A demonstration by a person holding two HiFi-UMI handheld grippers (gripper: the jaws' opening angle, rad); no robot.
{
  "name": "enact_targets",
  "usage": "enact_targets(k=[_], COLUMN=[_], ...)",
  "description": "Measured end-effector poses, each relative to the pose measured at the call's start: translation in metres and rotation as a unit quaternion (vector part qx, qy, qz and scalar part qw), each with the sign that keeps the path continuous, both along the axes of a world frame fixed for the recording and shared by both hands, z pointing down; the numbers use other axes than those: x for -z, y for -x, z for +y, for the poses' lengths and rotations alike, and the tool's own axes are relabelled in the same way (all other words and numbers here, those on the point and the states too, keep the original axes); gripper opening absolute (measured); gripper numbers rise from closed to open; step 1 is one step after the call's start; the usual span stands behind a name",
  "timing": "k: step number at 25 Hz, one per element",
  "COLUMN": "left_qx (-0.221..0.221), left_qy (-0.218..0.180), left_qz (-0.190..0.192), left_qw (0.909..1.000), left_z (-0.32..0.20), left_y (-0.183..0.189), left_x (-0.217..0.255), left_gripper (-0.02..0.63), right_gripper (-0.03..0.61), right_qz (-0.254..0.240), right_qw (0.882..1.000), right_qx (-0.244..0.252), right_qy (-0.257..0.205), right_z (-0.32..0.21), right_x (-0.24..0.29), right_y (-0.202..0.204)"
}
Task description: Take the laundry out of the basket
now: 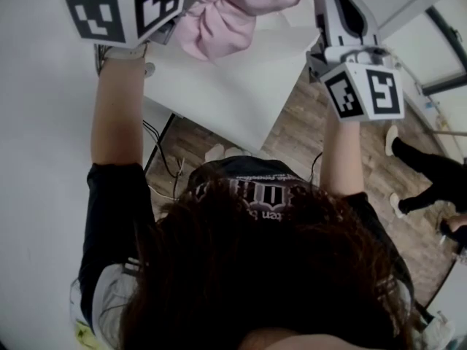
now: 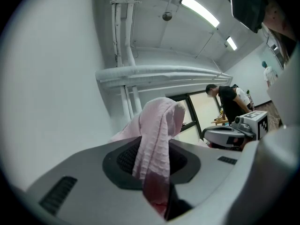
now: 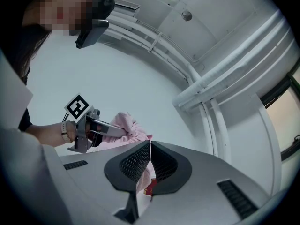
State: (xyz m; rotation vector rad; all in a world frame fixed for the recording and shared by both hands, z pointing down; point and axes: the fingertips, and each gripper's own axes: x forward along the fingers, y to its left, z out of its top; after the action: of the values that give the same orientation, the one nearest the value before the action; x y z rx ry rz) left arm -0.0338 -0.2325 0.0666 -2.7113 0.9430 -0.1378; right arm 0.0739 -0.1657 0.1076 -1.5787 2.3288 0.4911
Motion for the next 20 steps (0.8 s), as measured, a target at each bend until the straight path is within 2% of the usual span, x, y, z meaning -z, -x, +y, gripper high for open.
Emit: enact_targets(k=[7,12,20], left_qx=[0.008,0.031,0.039], left_qy=[0.005,0.019,-0.003], left_qz=[0.009,0.008,0.027], left_qw=[0.9999,0.9993,0.9989], left_z=[-0.003,-0.003,0.11], left_y=[0.003,0.013,0.044], left_x=[-0.001,-0.007,-0.009], left_gripper=[0.091,0.091,0.091], right_gripper=[0.028,0.028,0.028], right_qz=[0.005,0.007,0.012], right_qw=[1.0,1.0,1.0], right_qx=[0.012,0.018,0.022], right_qy=[0.013,0.021,0.003], right_z=[-0.019,-0.026,0.061], right_x=[-0.002,0.005,0.002], right_y=[0.0,-0.001,0.015])
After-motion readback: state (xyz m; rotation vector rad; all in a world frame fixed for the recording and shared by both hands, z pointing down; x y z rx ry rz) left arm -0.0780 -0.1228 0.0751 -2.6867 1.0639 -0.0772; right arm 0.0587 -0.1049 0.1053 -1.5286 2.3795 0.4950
